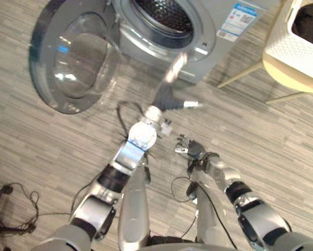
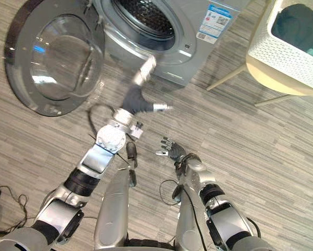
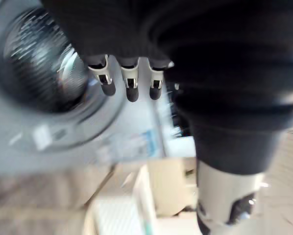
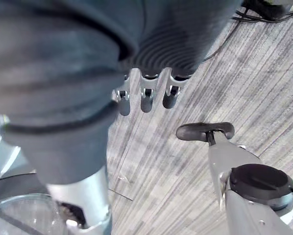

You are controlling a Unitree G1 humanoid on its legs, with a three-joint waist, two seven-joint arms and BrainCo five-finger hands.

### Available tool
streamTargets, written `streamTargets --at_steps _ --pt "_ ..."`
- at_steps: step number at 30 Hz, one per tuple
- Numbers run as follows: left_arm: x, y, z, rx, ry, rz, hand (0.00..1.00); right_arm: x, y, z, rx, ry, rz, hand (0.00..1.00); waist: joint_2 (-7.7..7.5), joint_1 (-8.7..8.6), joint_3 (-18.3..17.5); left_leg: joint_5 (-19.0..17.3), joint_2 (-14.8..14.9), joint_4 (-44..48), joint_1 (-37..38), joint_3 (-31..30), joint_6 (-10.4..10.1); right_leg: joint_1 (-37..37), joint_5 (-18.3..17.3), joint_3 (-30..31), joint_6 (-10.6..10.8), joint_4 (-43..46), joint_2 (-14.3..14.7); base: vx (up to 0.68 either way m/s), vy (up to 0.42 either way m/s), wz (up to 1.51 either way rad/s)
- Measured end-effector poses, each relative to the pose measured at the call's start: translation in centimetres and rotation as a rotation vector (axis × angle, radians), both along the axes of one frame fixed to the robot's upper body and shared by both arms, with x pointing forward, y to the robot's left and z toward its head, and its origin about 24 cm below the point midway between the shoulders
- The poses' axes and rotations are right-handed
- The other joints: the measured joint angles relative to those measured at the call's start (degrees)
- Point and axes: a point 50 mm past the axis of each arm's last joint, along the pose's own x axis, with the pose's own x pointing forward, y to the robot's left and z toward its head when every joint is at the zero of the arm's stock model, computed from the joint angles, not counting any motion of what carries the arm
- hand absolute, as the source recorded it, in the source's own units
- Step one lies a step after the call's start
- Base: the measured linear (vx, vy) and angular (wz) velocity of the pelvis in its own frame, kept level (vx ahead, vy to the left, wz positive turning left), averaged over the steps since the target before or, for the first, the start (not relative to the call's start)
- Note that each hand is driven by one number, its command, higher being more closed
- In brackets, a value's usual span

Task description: Pick up the laundry basket with both hands and put the clothes into the washing machine.

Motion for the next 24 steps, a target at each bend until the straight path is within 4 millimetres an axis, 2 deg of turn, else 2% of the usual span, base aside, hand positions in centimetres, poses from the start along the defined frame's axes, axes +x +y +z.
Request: streamTargets --at_steps 1,2,3,4,5,6,7,8,11,15,19,24 --pt "1.9 1.4 -3.0 0.004 0.209 0.025 0.00 0.5 -0.2 0.3 -0.015 0.002 -0.007 0.00 -0.32 -0.55 -0.15 -0.35 0.18 0.76 -0.44 0.24 0.08 -0.40 0.24 0.36 -0.08 0.01 0.04 -0.03 -0.005 -0.23" --pt "3.2 3.3 -4.8 0.006 0.339 0.094 0.00 1.0 -0.5 0.6 -0.036 0.003 -0.019 0.00 -0.82 -0.82 -0.27 -0.67 0.46 1.45 -1.03 0.74 0.08 -1.14 0.61 1.07 -0.26 -0.06 0.16 -0.04 -0.002 -0.23" --pt "4.0 4.7 -5.3 0.011 0.388 0.147 0.00 1.2 -0.7 0.8 -0.049 -0.001 -0.024 0.00 -1.18 -1.14 -0.43 -0.85 0.54 1.67 -1.58 0.96 -0.10 -1.75 0.72 1.30 -0.29 -0.11 0.17 -0.05 -0.007 -0.25" --pt "5.4 7.6 -4.9 0.028 0.431 0.250 0.00 1.6 -0.7 1.2 -0.057 -0.009 -0.031 0.00 -1.82 -1.53 -0.43 -0.88 0.81 2.02 -2.46 1.18 -0.15 -2.46 1.10 1.58 -0.41 -0.57 0.37 -0.04 -0.011 -0.18" --pt "6.0 9.1 -4.4 0.042 0.438 0.304 0.00 1.7 -0.7 1.3 -0.061 -0.012 -0.038 0.00 -2.45 -1.61 -0.43 -0.88 1.01 2.10 -2.87 1.43 -0.16 -2.90 1.36 1.90 -0.34 -0.95 0.57 -0.06 -0.039 -0.30" --pt "7.2 13.5 -2.0 0.054 0.421 0.449 0.00 1.8 -0.1 1.5 -0.058 -0.018 -0.039 0.00 -4.57 -1.83 -0.38 -0.86 1.39 2.07 -3.69 1.98 -0.20 -3.79 1.82 2.68 0.05 -2.02 1.04 -0.05 -0.063 -0.26" --pt "7.6 17.6 2.0 0.035 0.329 0.607 0.00 1.5 0.6 1.2 -0.041 -0.018 -0.043 0.00 -6.14 -2.94 -0.41 -0.88 2.26 3.05 -5.65 1.64 -0.20 -4.67 2.11 2.48 0.01 -2.73 1.72 -0.03 -0.073 -0.21" --pt "7.6 19.4 5.5 0.014 0.232 0.688 0.00 1.2 1.0 1.3 -0.017 -0.034 -0.051 0.00 -6.55 -3.24 -0.44 -1.12 3.43 4.84 -7.94 0.80 -0.17 -5.54 2.33 1.68 -0.25 -2.79 2.33 0.01 -0.053 -0.05" --pt "7.3 20.6 10.0 -0.005 0.105 0.751 0.00 0.0 1.7 0.8 0.070 -0.037 -0.080 0.00 -6.90 -3.12 -0.27 -2.43 5.29 8.19 -11.46 -0.74 -0.20 -6.57 2.99 0.41 -0.47 -2.85 3.67 0.05 -0.007 -0.06" --pt "6.3 21.0 13.0 -0.054 -0.010 0.754 0.00 -1.1 2.5 1.3 0.177 -0.089 -0.113 0.00 -7.87 -3.10 -0.01 -2.75 6.13 8.87 -14.20 -1.36 -0.48 -8.50 2.98 -0.36 -0.50 -2.94 4.38 0.06 -0.018 -0.06" --pt "5.7 22.1 14.1 -0.137 -0.046 0.779 0.00 -1.7 2.5 0.9 0.225 -0.083 -0.145 0.00 -9.30 -2.75 1.15 -3.25 7.34 9.67 -15.02 -1.52 -1.06 -8.89 2.93 -0.23 -0.60 -3.23 5.38 0.06 -0.013 -0.11" --pt "5.4 22.9 12.8 -0.221 -0.018 0.777 0.00 -2.2 1.4 0.1 0.241 -0.056 -0.208 0.00 -9.03 -1.63 1.63 -3.83 8.67 10.49 -14.41 -1.00 -1.57 -8.89 2.45 0.42 -1.07 -2.42 6.17 0.06 -0.009 -0.14"
